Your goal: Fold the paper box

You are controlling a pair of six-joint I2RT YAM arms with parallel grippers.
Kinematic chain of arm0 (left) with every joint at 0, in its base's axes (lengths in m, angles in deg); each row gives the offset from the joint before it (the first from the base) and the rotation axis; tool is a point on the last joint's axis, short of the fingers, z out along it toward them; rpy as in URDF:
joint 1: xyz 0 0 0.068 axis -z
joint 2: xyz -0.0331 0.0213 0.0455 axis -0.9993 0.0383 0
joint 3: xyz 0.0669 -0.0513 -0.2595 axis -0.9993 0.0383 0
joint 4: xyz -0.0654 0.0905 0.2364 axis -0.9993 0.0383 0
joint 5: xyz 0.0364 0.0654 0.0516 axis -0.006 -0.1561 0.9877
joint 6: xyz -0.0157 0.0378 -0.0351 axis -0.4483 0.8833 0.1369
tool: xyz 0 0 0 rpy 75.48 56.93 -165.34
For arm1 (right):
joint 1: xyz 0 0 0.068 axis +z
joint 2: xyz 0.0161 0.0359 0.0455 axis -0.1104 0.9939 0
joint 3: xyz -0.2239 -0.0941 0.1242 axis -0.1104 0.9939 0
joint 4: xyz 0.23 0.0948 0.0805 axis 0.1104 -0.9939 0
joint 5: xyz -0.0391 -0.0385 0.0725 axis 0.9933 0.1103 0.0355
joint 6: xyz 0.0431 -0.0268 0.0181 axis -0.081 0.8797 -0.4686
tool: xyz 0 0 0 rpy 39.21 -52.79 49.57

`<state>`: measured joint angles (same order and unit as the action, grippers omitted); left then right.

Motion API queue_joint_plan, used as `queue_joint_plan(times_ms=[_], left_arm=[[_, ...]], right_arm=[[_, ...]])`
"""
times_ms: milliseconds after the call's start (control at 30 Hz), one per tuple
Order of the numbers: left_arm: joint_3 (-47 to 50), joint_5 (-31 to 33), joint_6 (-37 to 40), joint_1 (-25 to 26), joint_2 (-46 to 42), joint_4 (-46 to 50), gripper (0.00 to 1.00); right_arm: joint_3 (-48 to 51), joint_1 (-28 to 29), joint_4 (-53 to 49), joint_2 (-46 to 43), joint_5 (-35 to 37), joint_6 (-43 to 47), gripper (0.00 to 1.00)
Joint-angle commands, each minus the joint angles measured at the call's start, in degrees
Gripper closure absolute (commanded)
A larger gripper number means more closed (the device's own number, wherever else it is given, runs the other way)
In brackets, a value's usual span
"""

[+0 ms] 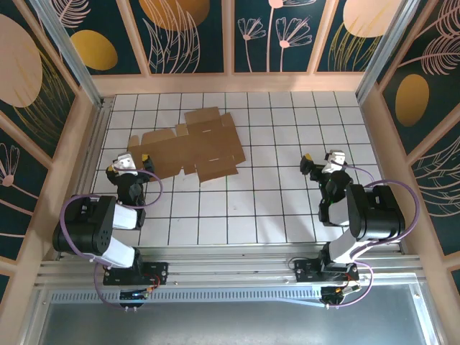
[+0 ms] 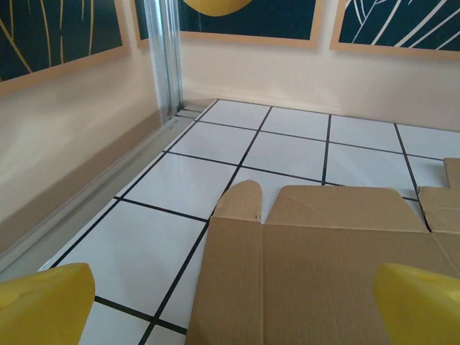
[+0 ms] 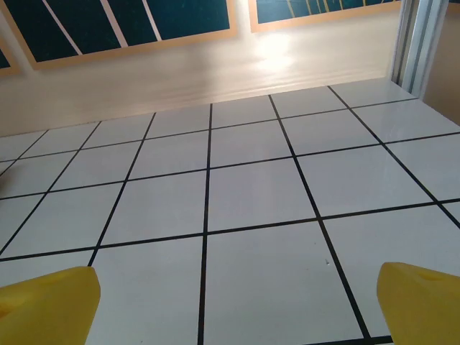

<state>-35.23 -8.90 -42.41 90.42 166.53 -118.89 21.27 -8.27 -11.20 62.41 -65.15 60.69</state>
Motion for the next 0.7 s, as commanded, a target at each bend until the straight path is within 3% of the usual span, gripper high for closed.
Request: queue_joint_plan(times_ms=[0,400,533,600,667], left_arm=[[-0.8,-0.7,-0.8,-0.4,-0.1,-2.7,0.01],[-0.5,-0.9,-0.8,-0.4,-0.2,-3.1,0.01],[-0.1,-3.5,0.4,-0.4,-0.6,-3.7,0.01],[1.0,-2.5,0.1,-0.4,-2.1,-4.6,0.01],[1.9,-2.1,-0.1,-0.4,-6.8,-2.3,0.01]], right_arm=[[-0.8,-0.4,0.8,-0.7,0.1,0.8,0.01],[-0.8,-0.4,0.9,-0.6,0.1,0.7,0.01],[0.0,-0.3,1.8,-1.5,-1.1,1.3,0.01],[0.9,0.3,0.4,-5.4,1.2,1.3,0.01],[0.4,1.9,-7.5,-13.8,4.9,1.7,0.01]])
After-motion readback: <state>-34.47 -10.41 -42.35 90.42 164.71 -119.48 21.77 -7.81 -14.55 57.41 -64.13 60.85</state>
